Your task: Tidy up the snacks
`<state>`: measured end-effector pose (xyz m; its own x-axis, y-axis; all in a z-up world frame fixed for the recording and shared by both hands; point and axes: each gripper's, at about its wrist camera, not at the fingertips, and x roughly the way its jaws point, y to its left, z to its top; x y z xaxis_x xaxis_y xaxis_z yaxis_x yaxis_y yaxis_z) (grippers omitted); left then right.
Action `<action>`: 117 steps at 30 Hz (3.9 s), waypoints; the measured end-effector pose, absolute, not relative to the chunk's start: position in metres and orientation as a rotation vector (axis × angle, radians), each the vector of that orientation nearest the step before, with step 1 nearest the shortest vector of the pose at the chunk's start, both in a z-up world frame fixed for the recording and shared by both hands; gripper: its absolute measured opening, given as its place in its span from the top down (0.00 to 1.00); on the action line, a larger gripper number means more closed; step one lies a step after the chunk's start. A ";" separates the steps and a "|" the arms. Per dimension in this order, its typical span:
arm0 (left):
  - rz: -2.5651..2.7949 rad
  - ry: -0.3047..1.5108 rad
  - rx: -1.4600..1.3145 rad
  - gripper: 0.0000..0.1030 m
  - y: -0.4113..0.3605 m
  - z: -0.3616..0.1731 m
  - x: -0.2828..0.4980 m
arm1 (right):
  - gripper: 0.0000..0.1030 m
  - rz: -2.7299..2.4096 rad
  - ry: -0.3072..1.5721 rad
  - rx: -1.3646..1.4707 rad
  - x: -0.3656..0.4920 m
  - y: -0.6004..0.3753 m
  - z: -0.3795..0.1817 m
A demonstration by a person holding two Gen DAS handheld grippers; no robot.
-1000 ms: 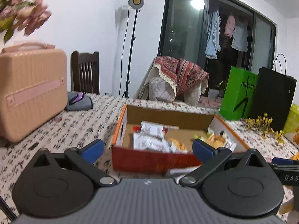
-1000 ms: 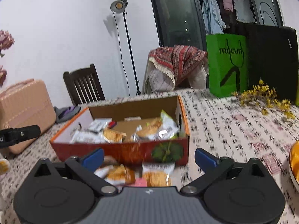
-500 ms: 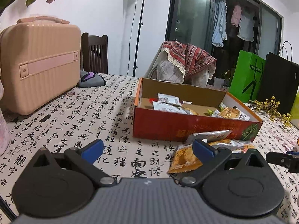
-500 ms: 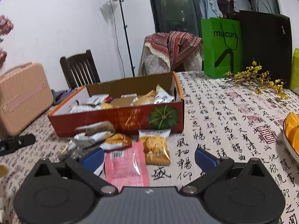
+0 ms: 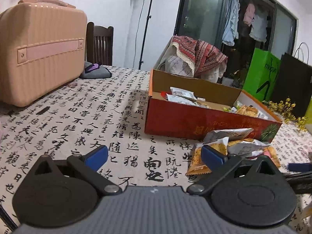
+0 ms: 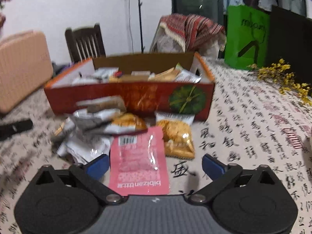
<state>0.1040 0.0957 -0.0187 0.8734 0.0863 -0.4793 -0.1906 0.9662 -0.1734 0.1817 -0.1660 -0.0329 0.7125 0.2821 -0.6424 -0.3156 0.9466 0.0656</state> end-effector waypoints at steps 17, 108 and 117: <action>0.130 0.501 -0.256 0.00 0.099 -0.023 0.107 | 0.34 0.386 0.633 -0.160 0.183 -0.141 -0.039; 0.098 0.528 -0.074 0.80 0.005 -0.005 0.106 | 0.34 0.264 0.485 0.193 0.169 -0.239 -0.026; 0.117 0.538 -0.159 0.82 0.037 -0.003 0.102 | 0.34 0.271 0.504 0.217 0.156 -0.244 -0.027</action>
<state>0.1023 0.0365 -0.0030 0.8526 0.0693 -0.5180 -0.1525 0.9810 -0.1198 0.1557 -0.2441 -0.0270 0.8414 0.3074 -0.4444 -0.2014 0.9415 0.2700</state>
